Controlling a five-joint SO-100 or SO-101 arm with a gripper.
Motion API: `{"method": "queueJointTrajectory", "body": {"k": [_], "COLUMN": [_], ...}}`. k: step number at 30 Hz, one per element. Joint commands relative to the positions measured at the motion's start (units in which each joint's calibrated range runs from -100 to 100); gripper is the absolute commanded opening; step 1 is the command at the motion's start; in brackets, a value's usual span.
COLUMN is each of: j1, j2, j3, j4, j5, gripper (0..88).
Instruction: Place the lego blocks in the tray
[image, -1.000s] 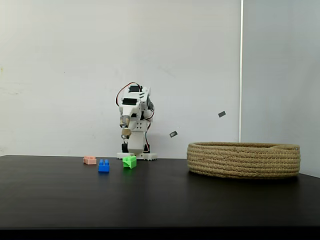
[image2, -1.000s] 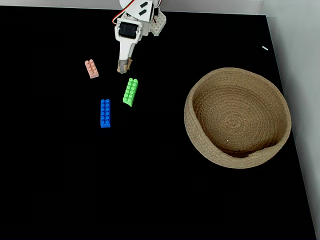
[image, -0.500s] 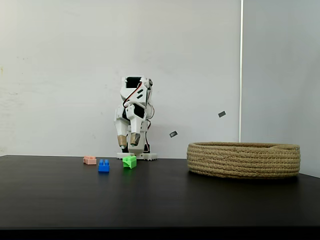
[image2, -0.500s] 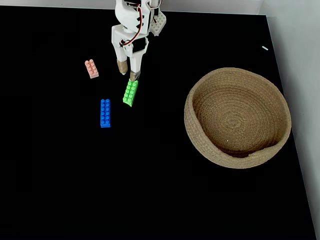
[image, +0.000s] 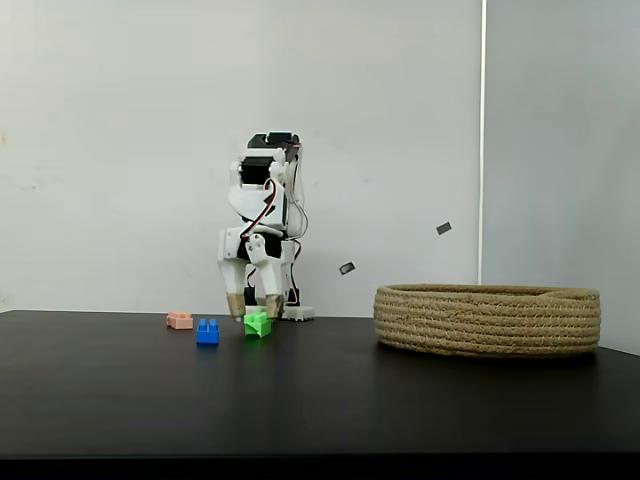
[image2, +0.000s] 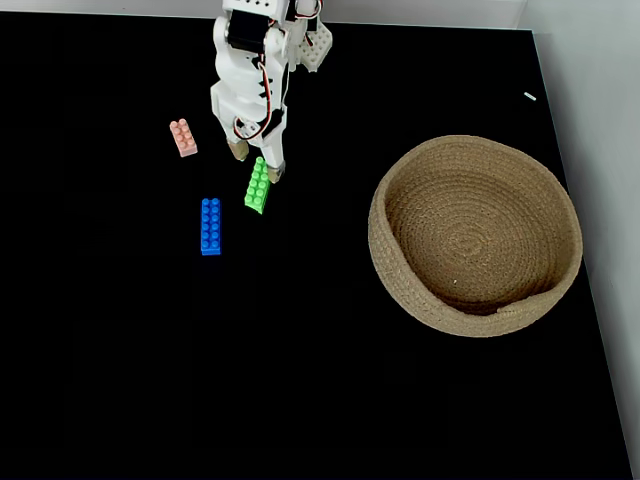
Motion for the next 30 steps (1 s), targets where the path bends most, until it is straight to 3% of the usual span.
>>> {"method": "queueJointTrajectory", "body": {"k": [1, 6, 9, 23, 30], "j1": [0.1, -0.1, -1.0, -5.1, -11.4], "j2": [1.6, 3.9, 3.0, -10.2, -16.7], "j3": [-4.0, -5.3, -4.9, 2.6, -4.4], "j4": [-0.2, -1.2, -2.8, -5.2, -6.1], "j5": [1.1, 1.0, 0.3, -7.3, -19.3], "gripper": [21.6, 20.5, 0.3, 0.1, 0.1]}}
